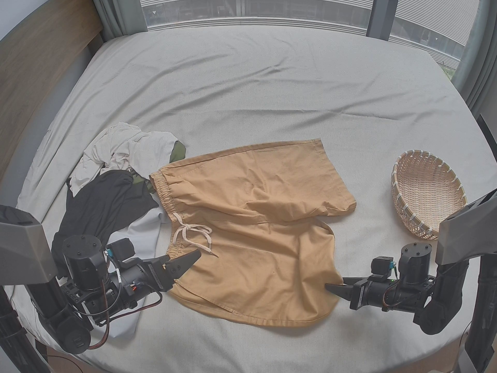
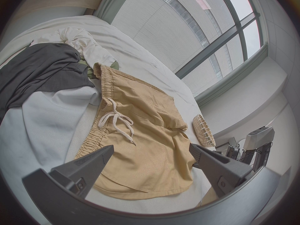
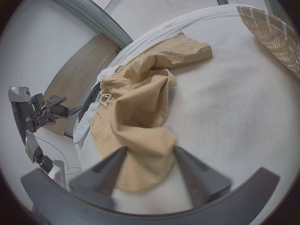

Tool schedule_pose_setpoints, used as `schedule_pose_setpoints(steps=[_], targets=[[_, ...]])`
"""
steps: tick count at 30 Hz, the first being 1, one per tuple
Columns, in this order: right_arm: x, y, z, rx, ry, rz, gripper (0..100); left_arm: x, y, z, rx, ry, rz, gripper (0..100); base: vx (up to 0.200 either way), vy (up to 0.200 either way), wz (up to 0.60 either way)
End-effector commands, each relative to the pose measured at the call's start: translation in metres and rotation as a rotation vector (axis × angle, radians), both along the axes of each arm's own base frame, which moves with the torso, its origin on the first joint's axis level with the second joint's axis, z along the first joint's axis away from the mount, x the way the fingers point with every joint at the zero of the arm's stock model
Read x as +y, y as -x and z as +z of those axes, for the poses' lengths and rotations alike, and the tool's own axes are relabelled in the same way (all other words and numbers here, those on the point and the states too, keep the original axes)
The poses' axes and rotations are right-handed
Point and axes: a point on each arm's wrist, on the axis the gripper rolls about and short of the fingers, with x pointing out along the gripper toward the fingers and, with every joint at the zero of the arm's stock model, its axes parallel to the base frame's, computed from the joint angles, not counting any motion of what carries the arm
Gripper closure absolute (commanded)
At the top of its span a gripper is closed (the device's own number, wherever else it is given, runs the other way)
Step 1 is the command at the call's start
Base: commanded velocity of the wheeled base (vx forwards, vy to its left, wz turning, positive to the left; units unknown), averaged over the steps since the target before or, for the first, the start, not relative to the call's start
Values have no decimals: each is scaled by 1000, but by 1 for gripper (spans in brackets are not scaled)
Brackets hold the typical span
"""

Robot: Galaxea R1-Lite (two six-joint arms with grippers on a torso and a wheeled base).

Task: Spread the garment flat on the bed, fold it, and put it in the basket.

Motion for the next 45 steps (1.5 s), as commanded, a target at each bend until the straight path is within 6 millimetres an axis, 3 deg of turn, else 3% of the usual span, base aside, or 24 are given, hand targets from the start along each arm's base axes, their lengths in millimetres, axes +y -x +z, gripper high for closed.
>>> schedule_pose_setpoints(steps=[1, 7, 13, 20, 26, 41, 42, 45], targets=[[3, 10, 2, 17, 9, 23, 100, 0, 0, 0, -1, 1, 1, 0, 0, 0, 0], [22, 28, 24, -39, -29, 115, 100, -1, 0, -1, 4, 1, -2, 0, 0, 0, 0], [45, 29, 29, -40, -90, 172, 100, 0, 0, -1, 4, 1, 0, 0, 0, 0, 0], [72, 4, 18, -73, -125, 199, 100, 0, 0, 0, 2, 0, -1, 0, 0, 0, 0], [83, -11, 11, -97, -140, 200, 100, 0, 0, -1, 5, -1, -1, 0, 0, 0, 0], [106, -28, 20, -146, -227, 223, 100, 1, 2, -2, 12, -4, -1, 0, 0, 0, 0], [107, -29, 20, -146, -229, 224, 0, 1, 2, -2, 14, -4, 0, 0, 0, 0, 0], [109, -29, 22, -140, -246, 220, 0, 1, 2, -2, 13, -3, 1, 0, 0, 0, 0]])
